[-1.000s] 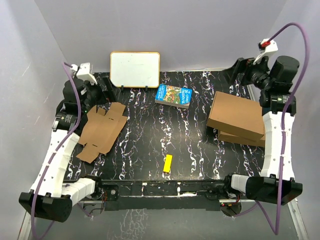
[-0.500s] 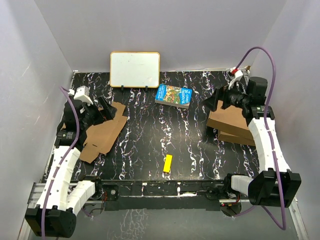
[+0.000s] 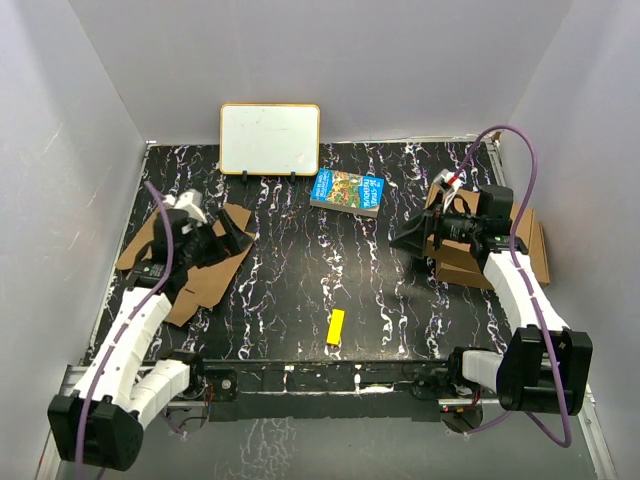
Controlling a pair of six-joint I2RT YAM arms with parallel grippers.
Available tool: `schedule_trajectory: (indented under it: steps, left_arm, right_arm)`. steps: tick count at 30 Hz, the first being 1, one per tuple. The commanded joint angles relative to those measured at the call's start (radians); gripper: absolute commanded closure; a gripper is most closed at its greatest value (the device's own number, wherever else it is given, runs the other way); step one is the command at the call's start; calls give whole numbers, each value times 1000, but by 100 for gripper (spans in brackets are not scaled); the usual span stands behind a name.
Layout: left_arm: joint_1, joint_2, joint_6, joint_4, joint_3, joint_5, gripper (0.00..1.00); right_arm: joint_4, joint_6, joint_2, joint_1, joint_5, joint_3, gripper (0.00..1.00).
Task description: Fold the paper box
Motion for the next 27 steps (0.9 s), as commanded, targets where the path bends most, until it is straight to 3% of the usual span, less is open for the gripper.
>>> schedule_trajectory:
  steps: [1, 5, 11, 18, 22, 27]
  left_arm:
    - [-231, 60, -7, -68, 67, -214, 10]
    - [-457, 194, -3, -188, 178, -475, 11]
    - [-598, 362, -2, -356, 282, -759, 17]
    - [-620, 517, -4, -493, 304, -986, 17]
    - [-612, 591, 136, -496, 321, -1097, 18]
    - [-573, 626, 376, -329, 231, -1042, 19]
  right_arm:
    - [135, -55, -21, -8, -97, -21, 2]
    - [130, -77, -16, -17, -100, -23, 2]
    - [137, -87, -22, -30, -100, -31, 2]
    - [140, -92, -17, -36, -99, -40, 1]
    - [141, -92, -18, -37, -100, -41, 2]
    - [141, -92, 4, -36, -111, -33, 2]
